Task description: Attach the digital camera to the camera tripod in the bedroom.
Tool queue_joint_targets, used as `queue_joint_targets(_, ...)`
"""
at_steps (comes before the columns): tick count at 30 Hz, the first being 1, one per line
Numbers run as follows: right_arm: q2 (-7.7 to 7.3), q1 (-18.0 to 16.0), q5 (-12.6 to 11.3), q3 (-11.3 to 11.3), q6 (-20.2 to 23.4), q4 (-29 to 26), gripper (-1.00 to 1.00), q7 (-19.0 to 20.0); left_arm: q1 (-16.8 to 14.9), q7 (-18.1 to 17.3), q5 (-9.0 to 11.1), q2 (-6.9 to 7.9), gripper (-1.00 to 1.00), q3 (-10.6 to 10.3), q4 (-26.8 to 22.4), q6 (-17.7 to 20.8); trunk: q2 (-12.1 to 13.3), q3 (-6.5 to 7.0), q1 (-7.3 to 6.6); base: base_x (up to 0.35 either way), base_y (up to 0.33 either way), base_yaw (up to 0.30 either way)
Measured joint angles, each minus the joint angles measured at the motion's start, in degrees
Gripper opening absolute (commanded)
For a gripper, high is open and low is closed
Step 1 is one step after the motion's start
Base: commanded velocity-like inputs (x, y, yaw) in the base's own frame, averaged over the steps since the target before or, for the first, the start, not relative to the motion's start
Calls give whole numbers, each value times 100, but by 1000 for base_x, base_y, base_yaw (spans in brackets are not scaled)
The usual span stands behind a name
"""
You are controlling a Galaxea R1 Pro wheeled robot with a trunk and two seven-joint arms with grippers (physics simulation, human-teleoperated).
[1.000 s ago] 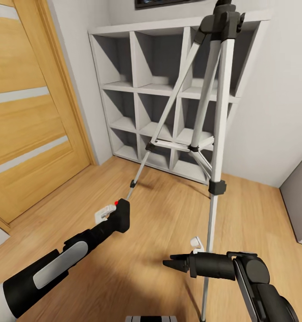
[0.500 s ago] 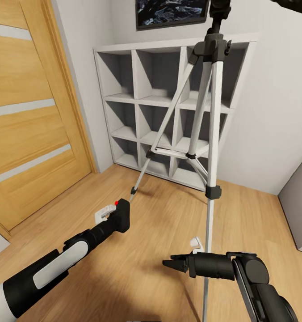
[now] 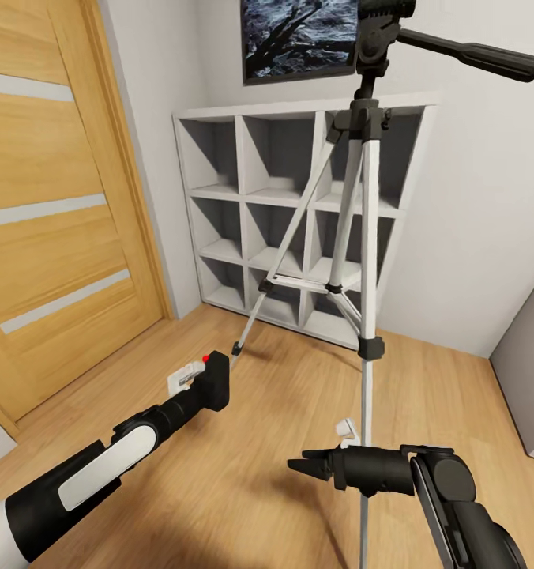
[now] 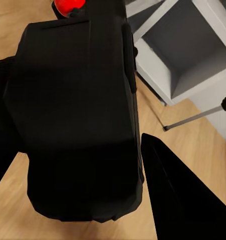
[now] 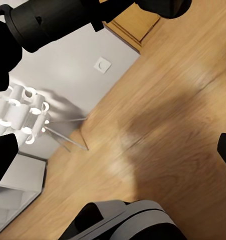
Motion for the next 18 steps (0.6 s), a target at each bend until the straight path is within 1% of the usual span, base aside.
queue_joint_targets(18,-8,2,-1,0,0,0,100,1,-1,6,1,0,-100,-7,0,9,24,399,-46,0,0,0)
